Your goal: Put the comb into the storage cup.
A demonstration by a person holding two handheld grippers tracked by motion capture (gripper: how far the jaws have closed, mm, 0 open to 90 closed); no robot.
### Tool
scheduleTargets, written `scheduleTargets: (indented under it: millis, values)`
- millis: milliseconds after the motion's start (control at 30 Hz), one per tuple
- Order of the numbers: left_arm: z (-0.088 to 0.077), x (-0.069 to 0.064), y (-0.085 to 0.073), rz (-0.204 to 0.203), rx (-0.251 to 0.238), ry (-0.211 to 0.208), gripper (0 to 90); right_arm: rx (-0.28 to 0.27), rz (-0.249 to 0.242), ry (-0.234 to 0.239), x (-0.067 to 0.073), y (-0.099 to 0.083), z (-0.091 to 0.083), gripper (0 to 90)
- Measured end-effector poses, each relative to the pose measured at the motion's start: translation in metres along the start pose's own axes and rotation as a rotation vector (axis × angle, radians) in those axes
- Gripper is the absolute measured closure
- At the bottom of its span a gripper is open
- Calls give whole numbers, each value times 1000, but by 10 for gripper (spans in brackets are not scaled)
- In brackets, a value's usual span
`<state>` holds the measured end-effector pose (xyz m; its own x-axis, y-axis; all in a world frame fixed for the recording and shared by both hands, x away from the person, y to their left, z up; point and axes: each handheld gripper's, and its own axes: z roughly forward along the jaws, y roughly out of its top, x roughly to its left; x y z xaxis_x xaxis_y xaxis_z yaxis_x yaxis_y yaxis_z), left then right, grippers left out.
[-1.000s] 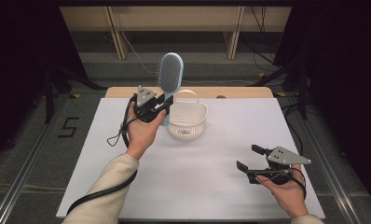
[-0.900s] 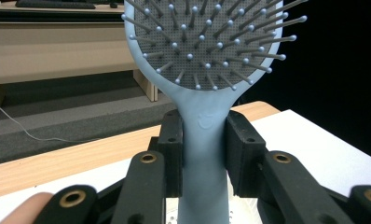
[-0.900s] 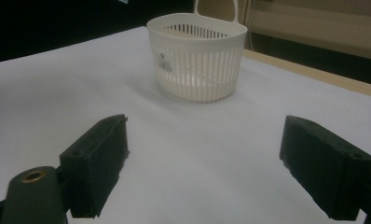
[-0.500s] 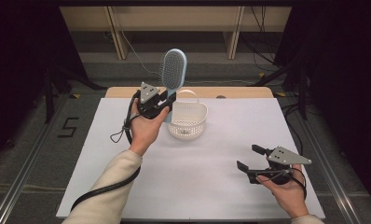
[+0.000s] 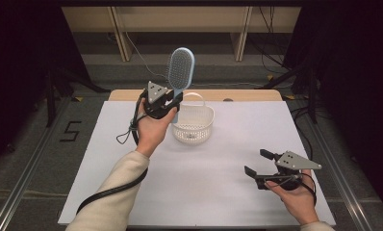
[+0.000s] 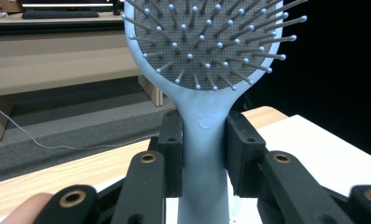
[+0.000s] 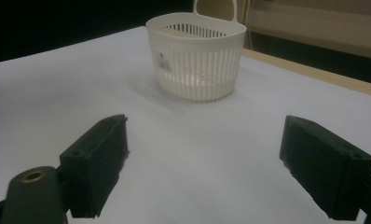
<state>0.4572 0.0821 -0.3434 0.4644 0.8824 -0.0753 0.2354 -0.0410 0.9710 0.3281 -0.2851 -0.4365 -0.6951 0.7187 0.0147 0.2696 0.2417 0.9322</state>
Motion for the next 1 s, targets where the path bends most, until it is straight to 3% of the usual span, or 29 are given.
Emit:
scheduleTargets:
  millis: [1000]
  values:
    - [20,-5,7,-28,-2,-18,696,-5,4,3,0,0,0,159]
